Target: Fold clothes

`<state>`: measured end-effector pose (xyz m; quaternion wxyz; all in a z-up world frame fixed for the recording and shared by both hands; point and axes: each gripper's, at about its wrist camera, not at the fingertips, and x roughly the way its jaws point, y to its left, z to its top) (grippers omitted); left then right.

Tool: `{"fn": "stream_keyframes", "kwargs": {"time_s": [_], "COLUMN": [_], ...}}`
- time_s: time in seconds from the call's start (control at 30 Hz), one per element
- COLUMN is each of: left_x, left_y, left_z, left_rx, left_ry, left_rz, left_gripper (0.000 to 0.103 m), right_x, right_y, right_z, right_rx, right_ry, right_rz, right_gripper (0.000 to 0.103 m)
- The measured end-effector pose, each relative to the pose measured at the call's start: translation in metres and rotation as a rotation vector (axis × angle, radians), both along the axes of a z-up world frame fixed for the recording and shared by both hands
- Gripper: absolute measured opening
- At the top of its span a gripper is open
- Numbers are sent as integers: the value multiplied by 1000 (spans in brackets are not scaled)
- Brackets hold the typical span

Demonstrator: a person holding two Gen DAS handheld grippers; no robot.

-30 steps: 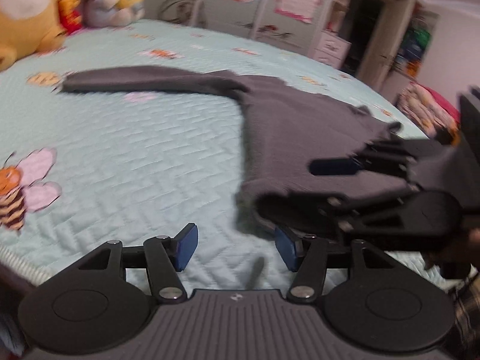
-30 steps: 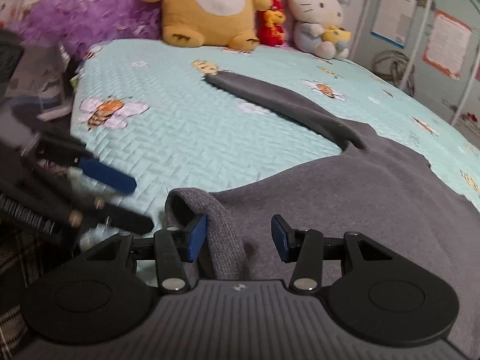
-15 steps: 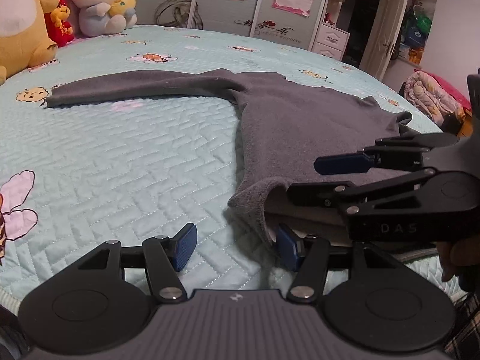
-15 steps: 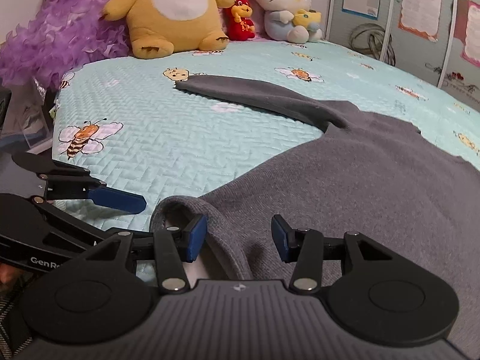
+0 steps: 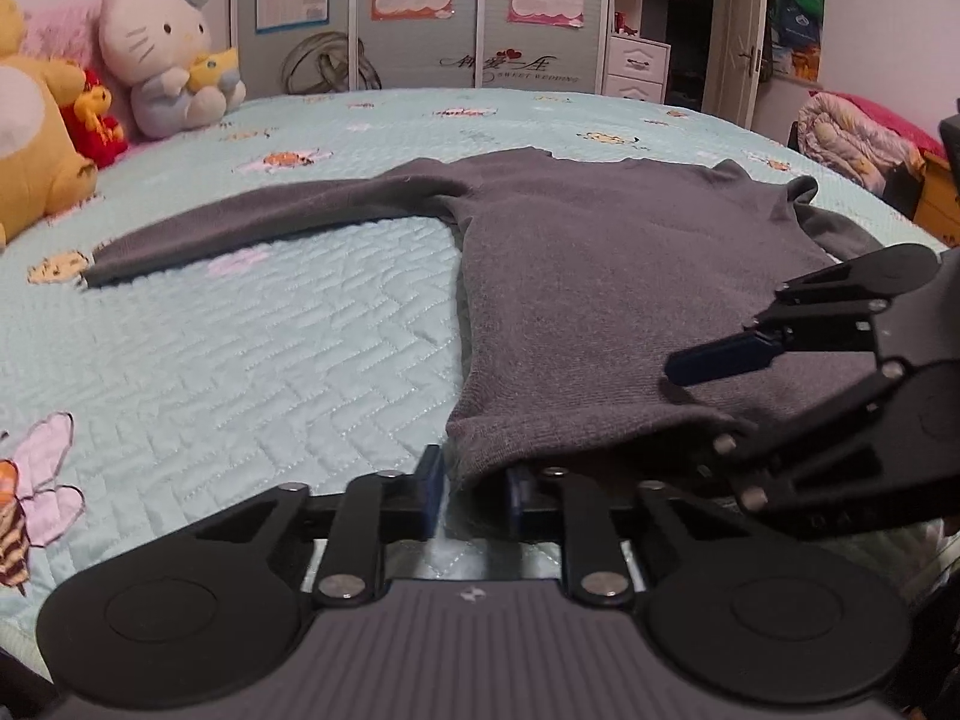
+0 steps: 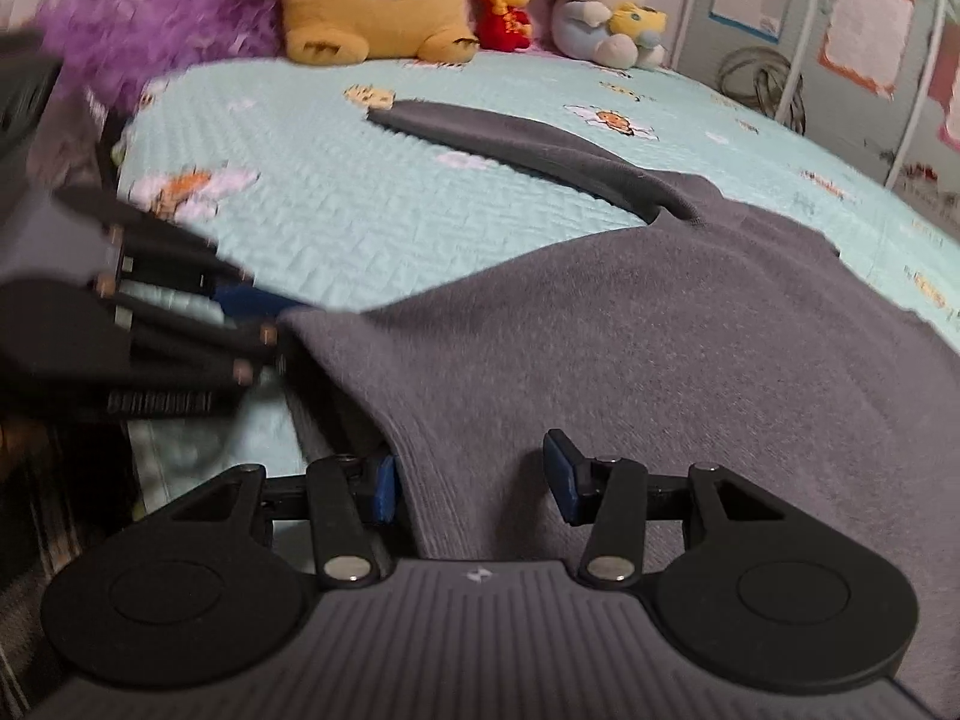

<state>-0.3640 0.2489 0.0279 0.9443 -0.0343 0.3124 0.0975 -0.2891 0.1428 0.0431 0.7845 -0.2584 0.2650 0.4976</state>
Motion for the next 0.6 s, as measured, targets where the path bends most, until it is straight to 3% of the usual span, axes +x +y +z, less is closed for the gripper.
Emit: {"fn": "stream_keyframes", "kwargs": {"time_s": [0.2, 0.3, 0.33, 0.6], "left_x": [-8, -10, -10, -7], "left_y": [-2, -6, -8, -22], "left_z": [1, -1, -2, -5], "left_rx": [44, 75, 89, 173], "left_ry": [-10, -5, -2, 38], "left_rz": [-1, -7, -10, -31], "left_gripper": [12, 12, 12, 12], "right_x": [-24, -28, -28, -38], "right_y": [-10, -16, -17, -41], "right_z": [-9, -11, -11, -8], "right_rx": [-91, -127, -136, -142], "right_ry": [-243, -304, -321, -370], "right_rz": [13, -8, -13, -20], "right_gripper": [45, 9, 3, 2]}}
